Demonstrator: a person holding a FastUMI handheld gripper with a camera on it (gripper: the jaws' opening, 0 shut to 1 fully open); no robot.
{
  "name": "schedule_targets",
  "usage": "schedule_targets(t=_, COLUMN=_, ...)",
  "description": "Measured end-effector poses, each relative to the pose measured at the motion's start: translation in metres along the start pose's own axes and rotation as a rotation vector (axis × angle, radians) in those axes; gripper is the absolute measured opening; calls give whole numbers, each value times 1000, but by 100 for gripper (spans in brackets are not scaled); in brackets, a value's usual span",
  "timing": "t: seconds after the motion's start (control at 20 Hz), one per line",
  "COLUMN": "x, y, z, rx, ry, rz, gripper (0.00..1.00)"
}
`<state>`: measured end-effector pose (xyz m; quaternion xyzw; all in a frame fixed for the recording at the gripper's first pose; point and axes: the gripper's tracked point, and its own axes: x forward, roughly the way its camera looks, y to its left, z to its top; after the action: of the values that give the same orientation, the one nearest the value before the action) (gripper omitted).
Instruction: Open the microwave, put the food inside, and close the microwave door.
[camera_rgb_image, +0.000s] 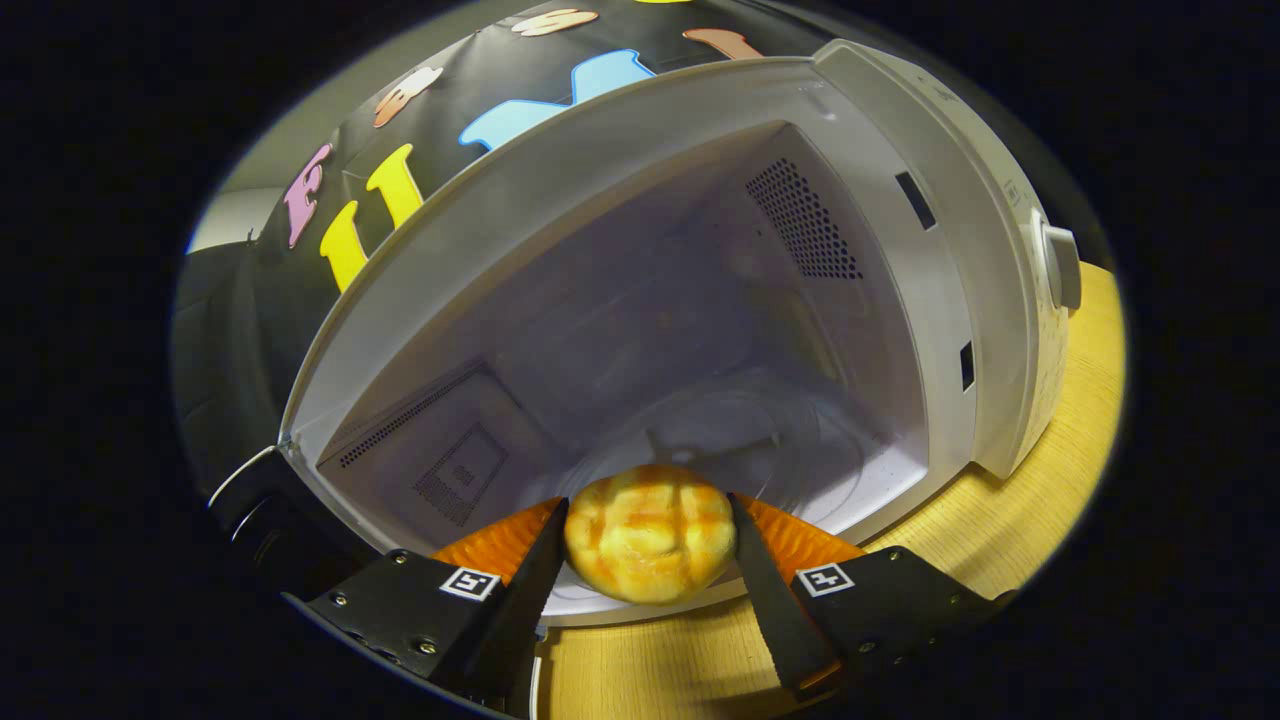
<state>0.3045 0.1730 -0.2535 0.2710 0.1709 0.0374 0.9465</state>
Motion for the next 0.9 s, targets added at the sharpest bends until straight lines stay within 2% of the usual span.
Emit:
schedule_targets(t=0.1, x=0, y=-4, z=1, rx=-1, ry=-12, rz=-36, gripper=97)
schedule_targets(t=0.4, x=-29, y=3, z=12, rx=-18, ry=-37, rz=-54, gripper=97)
schedule_targets(t=0.7, x=-118, y=27, z=32, rx=-184, ry=-68, rz=1, gripper=97)
schedule_targets(t=0.9, x=-177, y=53, z=43, rx=-239, ry=-79, rz=44, gripper=97)
